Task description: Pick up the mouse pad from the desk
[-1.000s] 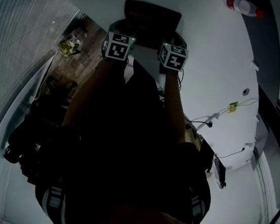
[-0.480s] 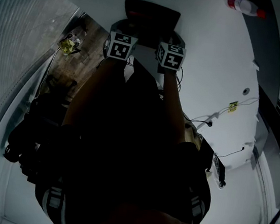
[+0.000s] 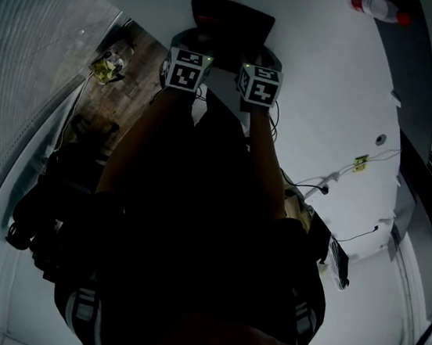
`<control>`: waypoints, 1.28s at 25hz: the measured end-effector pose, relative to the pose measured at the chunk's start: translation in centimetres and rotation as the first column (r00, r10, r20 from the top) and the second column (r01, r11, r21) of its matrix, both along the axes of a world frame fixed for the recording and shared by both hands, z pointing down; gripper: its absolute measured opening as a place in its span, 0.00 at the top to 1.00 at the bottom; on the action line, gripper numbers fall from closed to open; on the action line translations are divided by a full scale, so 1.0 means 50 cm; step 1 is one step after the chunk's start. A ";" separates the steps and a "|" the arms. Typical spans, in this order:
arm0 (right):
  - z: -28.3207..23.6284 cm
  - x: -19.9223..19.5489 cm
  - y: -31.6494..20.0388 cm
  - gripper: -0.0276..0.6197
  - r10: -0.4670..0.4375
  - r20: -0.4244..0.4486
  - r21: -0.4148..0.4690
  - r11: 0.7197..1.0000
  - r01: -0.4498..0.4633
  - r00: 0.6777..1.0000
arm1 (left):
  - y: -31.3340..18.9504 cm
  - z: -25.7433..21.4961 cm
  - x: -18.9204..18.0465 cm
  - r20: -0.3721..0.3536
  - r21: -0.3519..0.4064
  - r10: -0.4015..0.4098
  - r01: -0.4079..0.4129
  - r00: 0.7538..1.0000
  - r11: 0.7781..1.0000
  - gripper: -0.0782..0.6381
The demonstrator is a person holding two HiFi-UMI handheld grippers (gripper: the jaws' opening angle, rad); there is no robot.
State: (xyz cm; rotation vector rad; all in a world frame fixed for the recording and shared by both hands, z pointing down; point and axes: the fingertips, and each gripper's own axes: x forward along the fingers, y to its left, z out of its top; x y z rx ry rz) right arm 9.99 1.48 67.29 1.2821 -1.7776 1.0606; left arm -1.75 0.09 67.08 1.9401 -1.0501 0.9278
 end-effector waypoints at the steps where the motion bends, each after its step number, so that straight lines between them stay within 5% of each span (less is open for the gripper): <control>1: 0.000 -0.004 0.000 0.62 -0.002 0.003 0.000 1.000 0.002 1.000 | 0.000 0.000 0.000 0.000 0.001 -0.002 0.002 1.000 1.000 0.60; 32: 0.000 -0.084 -0.003 0.64 -0.059 0.078 0.009 0.998 0.058 0.995 | -0.002 -0.003 -0.009 -0.018 0.007 -0.028 0.028 0.999 1.000 0.60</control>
